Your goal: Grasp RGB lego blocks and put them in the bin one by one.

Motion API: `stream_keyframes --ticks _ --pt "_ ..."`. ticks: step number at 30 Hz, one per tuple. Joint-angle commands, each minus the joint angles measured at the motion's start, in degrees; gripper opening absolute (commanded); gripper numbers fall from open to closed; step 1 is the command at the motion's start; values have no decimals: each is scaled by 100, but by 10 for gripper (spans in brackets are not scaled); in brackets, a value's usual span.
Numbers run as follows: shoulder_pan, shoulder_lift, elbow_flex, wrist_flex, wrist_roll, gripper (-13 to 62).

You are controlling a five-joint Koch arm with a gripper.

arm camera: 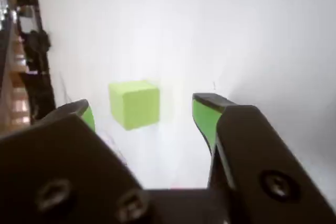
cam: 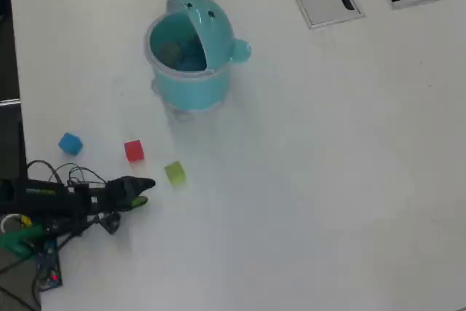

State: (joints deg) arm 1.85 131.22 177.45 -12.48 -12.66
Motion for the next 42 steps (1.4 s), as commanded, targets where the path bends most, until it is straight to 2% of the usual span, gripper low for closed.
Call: stream_keyframes --ticks 1,13,19,27,35,42 --pt "0 334 422 -791 -352 337" --pt "-193 352 422 -1846 -1310 337" --pt "-519 352 422 -2320 -3146 337" --pt "-1204 360 413 -2646 -4676 337" --pt "-1380 360 272 -3173 -5168 319" --pt "-2443 360 360 -3138 -5484 327"
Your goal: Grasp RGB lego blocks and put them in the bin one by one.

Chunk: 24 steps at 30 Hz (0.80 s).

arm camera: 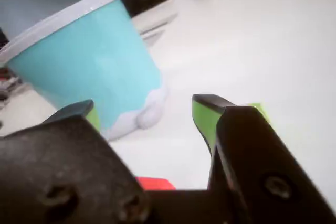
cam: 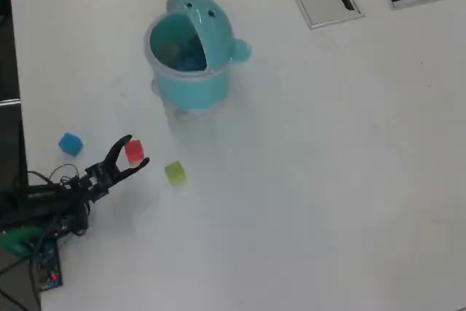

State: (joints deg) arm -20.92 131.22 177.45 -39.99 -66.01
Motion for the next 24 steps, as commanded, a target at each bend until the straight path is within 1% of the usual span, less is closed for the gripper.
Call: stream_keyframes --ticks 1,9,13,17,24 --pt "-325 360 369 -387 -149 327" --pt "-1081 360 334 -220 -167 330" --pt "-1028 360 281 18 -378 330" --pt "-642 352 299 387 -765 330" --pt "-492 360 114 1626 -1178 330"
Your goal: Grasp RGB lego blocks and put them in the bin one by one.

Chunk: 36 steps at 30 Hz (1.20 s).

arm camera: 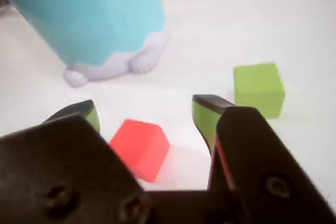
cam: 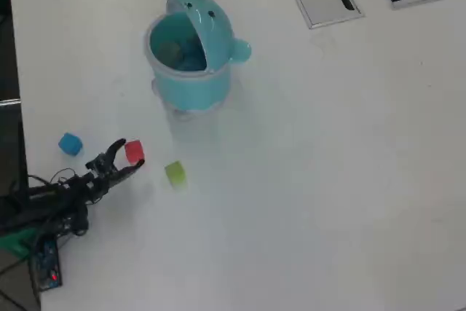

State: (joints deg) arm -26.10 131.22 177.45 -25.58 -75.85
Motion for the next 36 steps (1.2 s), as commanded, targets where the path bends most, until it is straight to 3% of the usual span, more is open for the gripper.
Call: stream_keyframes --ticks 1,11,36 --pt "18 360 53 404 -264 330" --pt "-598 360 -475 1230 -264 330" --pt "-642 -35 -2487 3419 -272 330"
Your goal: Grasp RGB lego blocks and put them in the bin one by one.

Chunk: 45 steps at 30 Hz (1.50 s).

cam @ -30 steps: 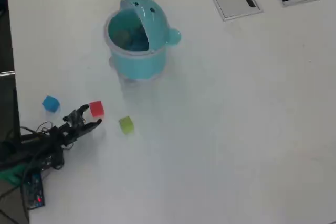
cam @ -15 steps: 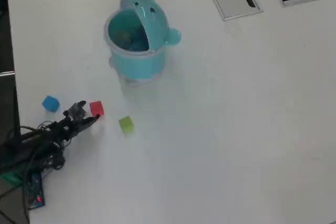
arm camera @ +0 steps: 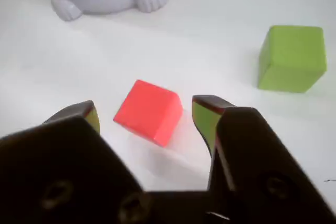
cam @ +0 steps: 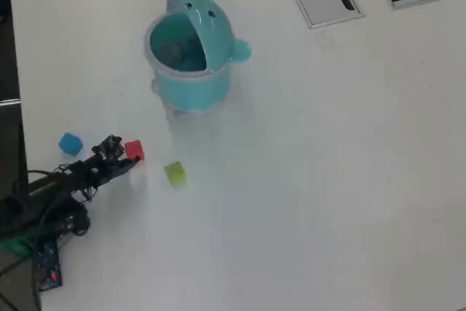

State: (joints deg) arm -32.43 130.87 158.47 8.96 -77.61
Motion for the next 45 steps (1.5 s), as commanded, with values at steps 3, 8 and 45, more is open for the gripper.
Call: stream_keyframes --ticks 3,8,45 --pt "-26 26 -747 272 -97 329" --pt "-44 -167 -1793 1652 -44 329" --pt "-756 -2470 -3059 2479 527 304"
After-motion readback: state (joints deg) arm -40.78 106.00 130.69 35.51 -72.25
